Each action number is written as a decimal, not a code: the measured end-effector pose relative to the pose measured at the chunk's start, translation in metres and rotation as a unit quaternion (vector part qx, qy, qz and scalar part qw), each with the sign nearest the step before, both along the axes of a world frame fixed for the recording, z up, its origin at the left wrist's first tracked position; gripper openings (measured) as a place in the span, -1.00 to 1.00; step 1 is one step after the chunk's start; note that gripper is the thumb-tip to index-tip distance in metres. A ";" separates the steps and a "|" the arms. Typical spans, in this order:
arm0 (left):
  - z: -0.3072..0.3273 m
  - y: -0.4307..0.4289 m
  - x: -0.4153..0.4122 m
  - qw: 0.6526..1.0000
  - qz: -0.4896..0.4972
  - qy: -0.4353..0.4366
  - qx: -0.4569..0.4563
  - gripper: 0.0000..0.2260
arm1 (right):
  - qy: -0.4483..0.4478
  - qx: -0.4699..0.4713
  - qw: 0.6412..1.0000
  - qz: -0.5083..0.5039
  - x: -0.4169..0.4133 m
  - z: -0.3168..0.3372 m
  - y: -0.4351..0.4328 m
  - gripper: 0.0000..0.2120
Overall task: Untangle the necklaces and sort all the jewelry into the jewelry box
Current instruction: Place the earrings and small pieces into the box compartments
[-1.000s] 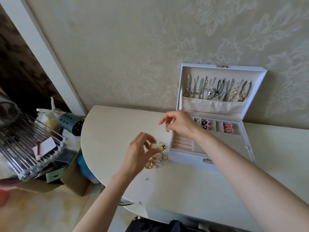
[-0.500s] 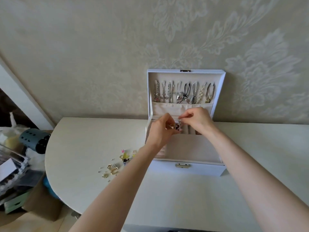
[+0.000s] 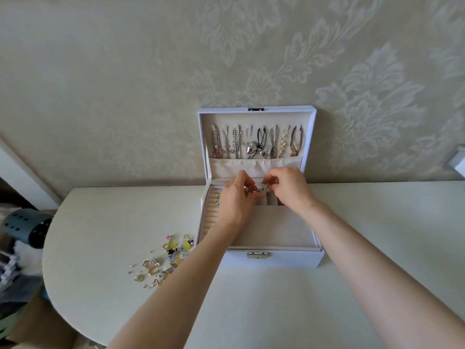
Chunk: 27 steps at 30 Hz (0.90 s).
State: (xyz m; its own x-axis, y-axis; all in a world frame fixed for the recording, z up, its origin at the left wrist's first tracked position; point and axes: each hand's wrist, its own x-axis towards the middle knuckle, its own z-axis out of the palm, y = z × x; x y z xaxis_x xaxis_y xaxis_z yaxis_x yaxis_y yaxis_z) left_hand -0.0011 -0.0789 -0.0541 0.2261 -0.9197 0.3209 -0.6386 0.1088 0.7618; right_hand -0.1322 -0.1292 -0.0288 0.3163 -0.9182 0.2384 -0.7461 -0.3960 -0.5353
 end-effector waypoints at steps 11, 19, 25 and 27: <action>-0.005 0.002 0.000 0.997 -0.001 0.004 -0.077 -0.91 | 0.084 -0.039 0.996 0.012 0.001 -0.007 0.003 -0.84; -0.009 0.001 0.000 0.994 -0.011 -0.006 -0.106 -0.93 | 0.034 -0.033 0.999 0.002 -0.001 -0.007 0.000 -0.73; -0.005 0.001 -0.003 0.995 -0.019 0.052 -0.086 -0.91 | -0.127 0.121 0.982 0.069 -0.005 0.017 0.013 -0.67; -0.004 -0.001 -0.003 0.994 -0.017 0.066 -0.082 -0.93 | -0.114 0.129 0.982 0.071 -0.006 0.017 0.014 -0.67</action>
State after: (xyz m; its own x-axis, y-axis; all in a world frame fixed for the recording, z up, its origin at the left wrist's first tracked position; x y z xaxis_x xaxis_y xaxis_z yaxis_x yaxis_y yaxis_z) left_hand -0.0041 -0.0802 -0.0577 0.2454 -0.8651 0.4375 -0.5282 0.2592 0.8086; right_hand -0.1381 -0.1150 -0.0121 0.4116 -0.9076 0.0825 -0.5417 -0.3164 -0.7788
